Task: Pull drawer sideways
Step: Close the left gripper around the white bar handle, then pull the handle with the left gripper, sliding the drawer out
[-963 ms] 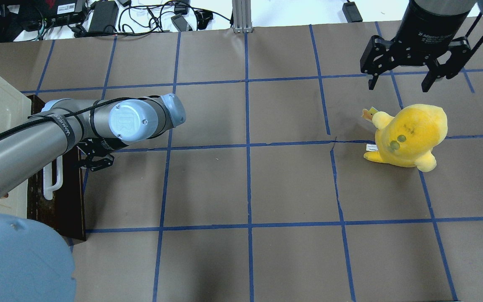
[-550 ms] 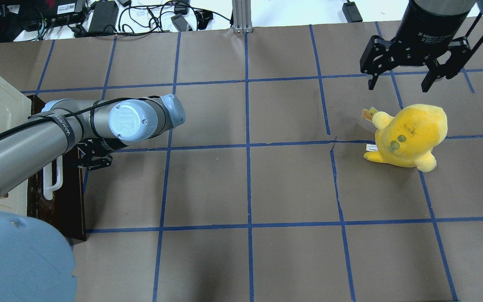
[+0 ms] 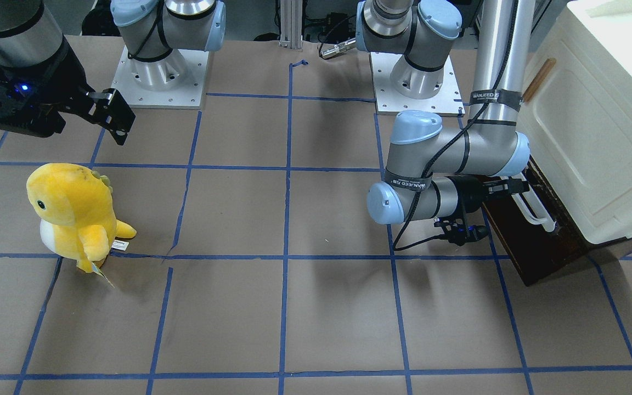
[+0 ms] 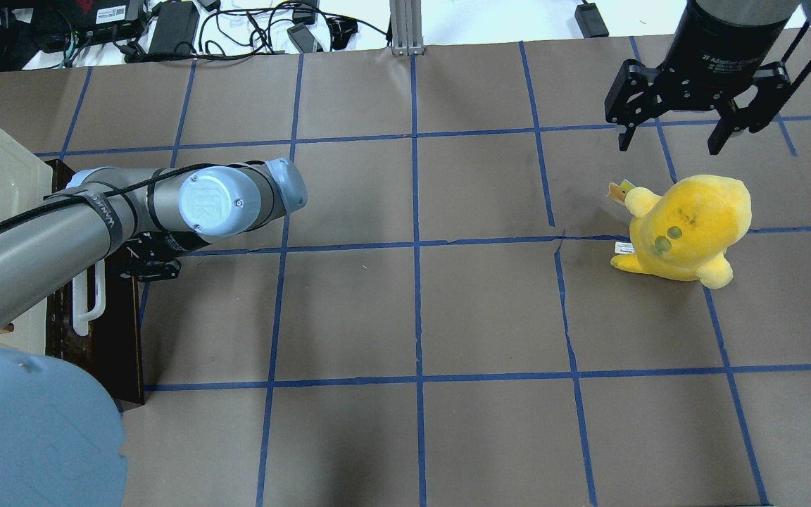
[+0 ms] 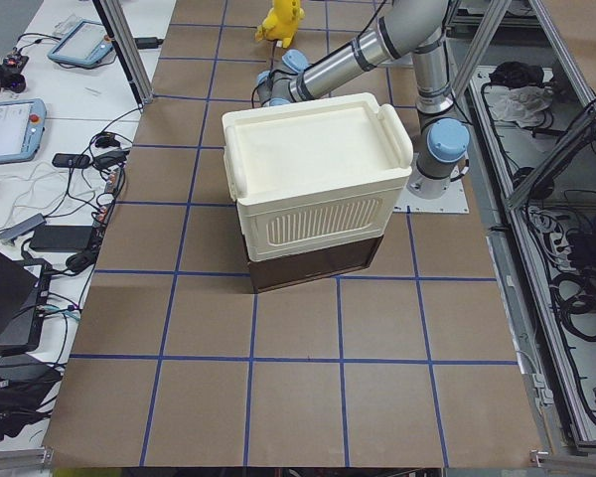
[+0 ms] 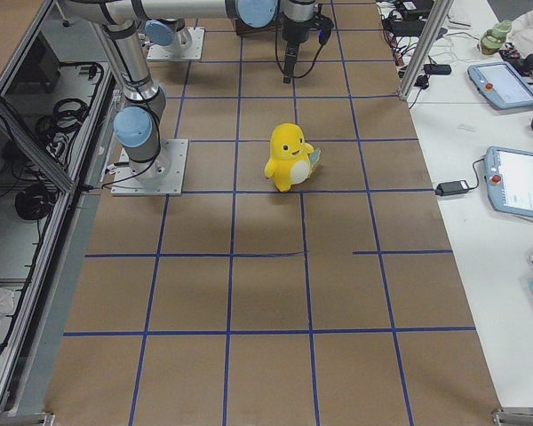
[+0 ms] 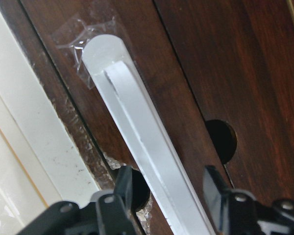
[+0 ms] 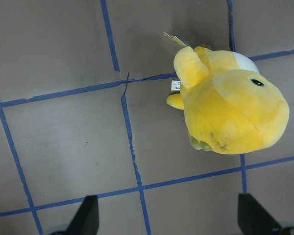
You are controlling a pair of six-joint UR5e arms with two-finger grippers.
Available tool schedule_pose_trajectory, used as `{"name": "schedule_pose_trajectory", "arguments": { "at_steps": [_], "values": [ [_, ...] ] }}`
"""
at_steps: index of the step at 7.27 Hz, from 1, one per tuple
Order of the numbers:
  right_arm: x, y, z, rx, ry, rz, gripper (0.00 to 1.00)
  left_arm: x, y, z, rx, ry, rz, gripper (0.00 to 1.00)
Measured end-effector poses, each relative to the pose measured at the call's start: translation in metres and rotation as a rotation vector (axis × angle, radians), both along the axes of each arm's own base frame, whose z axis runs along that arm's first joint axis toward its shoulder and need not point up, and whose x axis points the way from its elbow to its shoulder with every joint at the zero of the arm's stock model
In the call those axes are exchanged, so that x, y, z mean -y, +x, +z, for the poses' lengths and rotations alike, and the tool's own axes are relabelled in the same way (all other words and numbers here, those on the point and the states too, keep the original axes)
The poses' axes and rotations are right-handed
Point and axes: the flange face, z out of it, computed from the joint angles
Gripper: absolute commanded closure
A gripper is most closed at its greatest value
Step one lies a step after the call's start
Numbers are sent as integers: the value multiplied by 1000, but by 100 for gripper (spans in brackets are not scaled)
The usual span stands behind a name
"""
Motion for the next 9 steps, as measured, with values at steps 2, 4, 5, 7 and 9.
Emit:
{"name": "schedule_pose_trajectory", "arguments": {
  "at_steps": [2,4,5,7,9],
  "values": [
    [0,0,0,0,0,1,0,0,0,-1,0,2,1,92],
    [0,0,0,0,1,1,0,0,0,-2,0,4,1,92],
    [0,0,0,0,0,0,0,0,0,-2,0,3,0,92],
    [0,0,0,0,0,0,0,1,-3,-2,-1,3,-3,92],
    [0,0,0,0,0,1,0,2,-9,-2,0,3,-17,92]
  ]
}}
